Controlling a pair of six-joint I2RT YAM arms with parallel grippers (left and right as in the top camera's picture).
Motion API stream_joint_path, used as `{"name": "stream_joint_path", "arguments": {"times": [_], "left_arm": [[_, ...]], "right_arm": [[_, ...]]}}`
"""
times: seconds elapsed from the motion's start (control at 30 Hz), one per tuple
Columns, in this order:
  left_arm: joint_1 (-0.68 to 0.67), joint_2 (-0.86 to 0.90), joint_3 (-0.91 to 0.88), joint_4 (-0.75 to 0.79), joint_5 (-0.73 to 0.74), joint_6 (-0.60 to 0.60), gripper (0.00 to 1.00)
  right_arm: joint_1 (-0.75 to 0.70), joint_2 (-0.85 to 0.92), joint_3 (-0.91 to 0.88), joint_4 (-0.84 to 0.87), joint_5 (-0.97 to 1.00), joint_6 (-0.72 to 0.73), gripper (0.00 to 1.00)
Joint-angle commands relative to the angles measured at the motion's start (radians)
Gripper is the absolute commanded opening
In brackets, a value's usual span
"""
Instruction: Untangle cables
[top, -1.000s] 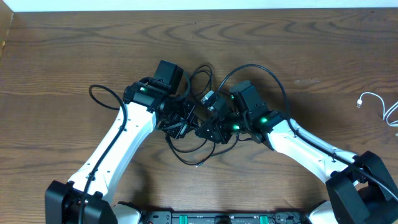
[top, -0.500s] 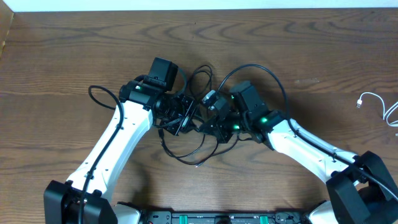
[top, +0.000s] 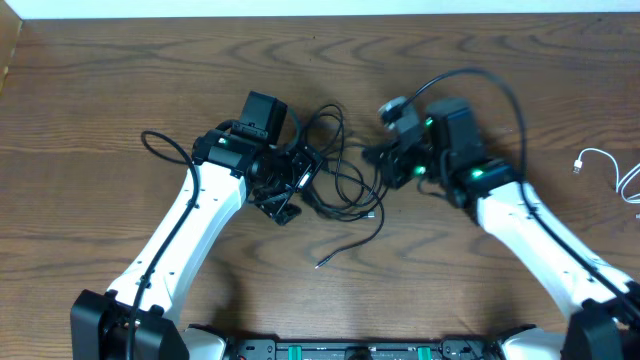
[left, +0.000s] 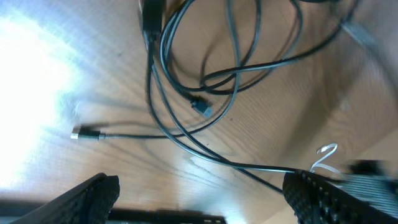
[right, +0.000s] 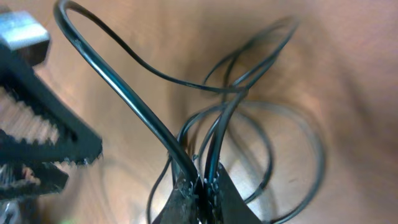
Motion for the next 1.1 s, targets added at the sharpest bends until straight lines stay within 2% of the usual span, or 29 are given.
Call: {"name": "stream_joint_path", "arguments": {"times": [0.0,0.23,0.33,0.53,0.57,0.67,0.77,0.8,0.87,1.0,1.07], "left_arm": [[0.003,0.001,-0.008,0.015,-0.037,0.108,0.91],[0.003,0.001,-0.008,0.016,-0.134,0.108,0.91],[0.003,0.001,-0.008,0.016,-0.175,0.108,0.91],[0.003,0.001,-0.008,0.016,-0.252,0.108,0.91],[0.003,0.001,-0.008,0.016,-0.256,0.107,0.91],[0.003,0.001,-0.008,0.016,-0.261,0.108,0.91],[0.003,0.001,-0.008,0.016,-0.261,0.108,0.91],[0.003,0.001,-0.008,0.016,-0.261,0.108,0.91],[0.003,0.001,-0.008,0.016,-0.261,0.107,0.92],[0.003,0.001,-0.008,0.016,-0.261,0.108,0.91],[0.003,0.001,-0.008,0.016,-0.261,0.108,0.91]], "right_arm": [[-0.045,-0.032,0.102,-0.03,0.081,-0.031,0.01],[-0.19,-0.032,0.277,-0.043,0.055,0.004,0.01],[-0.279,-0.032,0.35,-0.032,-0.043,0.091,0.01],[-0.451,-0.03,0.382,0.12,-0.275,0.401,0.01],[-0.465,-0.029,0.382,0.133,-0.274,0.4,0.01],[-0.493,-0.026,0.382,0.124,-0.119,0.264,0.01],[-0.493,-0.013,0.382,0.103,0.15,0.104,0.01],[-0.494,0.008,0.381,0.109,0.253,0.007,0.01],[-0.494,0.044,0.382,0.126,0.33,-0.095,0.01],[-0.513,0.159,0.382,0.19,0.472,-0.145,0.01],[-0.546,0.241,0.382,0.282,0.502,-0.169,0.01]]}}
